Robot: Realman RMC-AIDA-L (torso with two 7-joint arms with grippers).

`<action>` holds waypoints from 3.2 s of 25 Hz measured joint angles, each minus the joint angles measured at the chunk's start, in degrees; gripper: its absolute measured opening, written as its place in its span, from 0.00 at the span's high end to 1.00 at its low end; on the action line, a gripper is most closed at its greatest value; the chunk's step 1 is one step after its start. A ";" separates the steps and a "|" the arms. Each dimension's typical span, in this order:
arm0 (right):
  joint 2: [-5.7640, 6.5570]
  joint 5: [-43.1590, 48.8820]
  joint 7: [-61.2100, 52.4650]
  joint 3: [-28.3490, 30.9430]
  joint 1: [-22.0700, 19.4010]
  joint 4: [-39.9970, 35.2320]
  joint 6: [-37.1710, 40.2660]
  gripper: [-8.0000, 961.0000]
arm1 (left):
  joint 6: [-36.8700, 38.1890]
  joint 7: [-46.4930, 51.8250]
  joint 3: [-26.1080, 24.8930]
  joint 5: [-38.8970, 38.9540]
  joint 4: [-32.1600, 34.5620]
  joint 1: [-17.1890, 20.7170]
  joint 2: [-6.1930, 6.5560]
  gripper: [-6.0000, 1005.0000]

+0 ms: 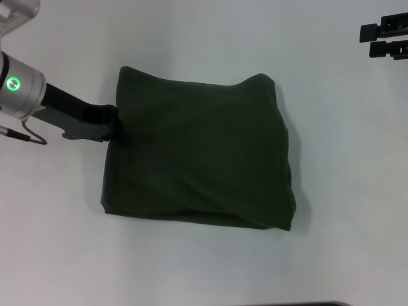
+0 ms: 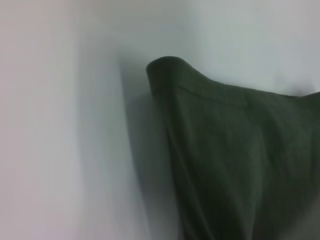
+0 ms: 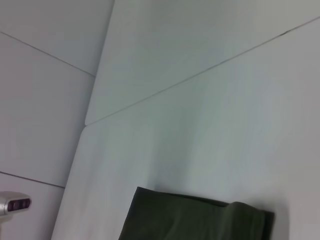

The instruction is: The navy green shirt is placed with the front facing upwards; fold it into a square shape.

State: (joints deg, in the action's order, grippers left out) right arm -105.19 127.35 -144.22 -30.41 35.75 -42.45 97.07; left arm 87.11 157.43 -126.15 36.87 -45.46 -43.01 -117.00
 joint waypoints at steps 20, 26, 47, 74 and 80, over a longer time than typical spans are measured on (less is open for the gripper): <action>-0.01 0.01 0.08 -0.23 -0.01 0.00 0.29 0.37 | 3.60 -0.27 -7.38 2.09 -10.90 4.60 1.20 0.67; -0.04 0.15 0.80 -0.58 -0.04 0.00 0.42 0.37 | 7.79 -5.04 -9.26 8.56 -10.56 5.11 0.57 0.41; -0.86 0.15 0.00 -0.11 -0.87 0.08 3.60 0.38 | 11.59 -15.53 -10.56 11.79 -8.69 10.74 -0.04 0.25; -2.73 0.27 -0.88 -2.08 4.58 9.28 1.73 0.37 | 6.46 -15.87 -9.98 10.41 -4.04 5.78 -1.12 0.25; -4.24 0.26 -1.01 -6.33 7.18 13.98 2.79 0.38 | 4.91 -15.31 -13.79 10.53 -3.95 7.78 1.60 0.25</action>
State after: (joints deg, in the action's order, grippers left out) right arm -109.43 127.61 -145.23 -36.74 42.93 -28.47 99.87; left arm 92.02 142.12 -139.93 47.40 -49.41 -35.23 -115.40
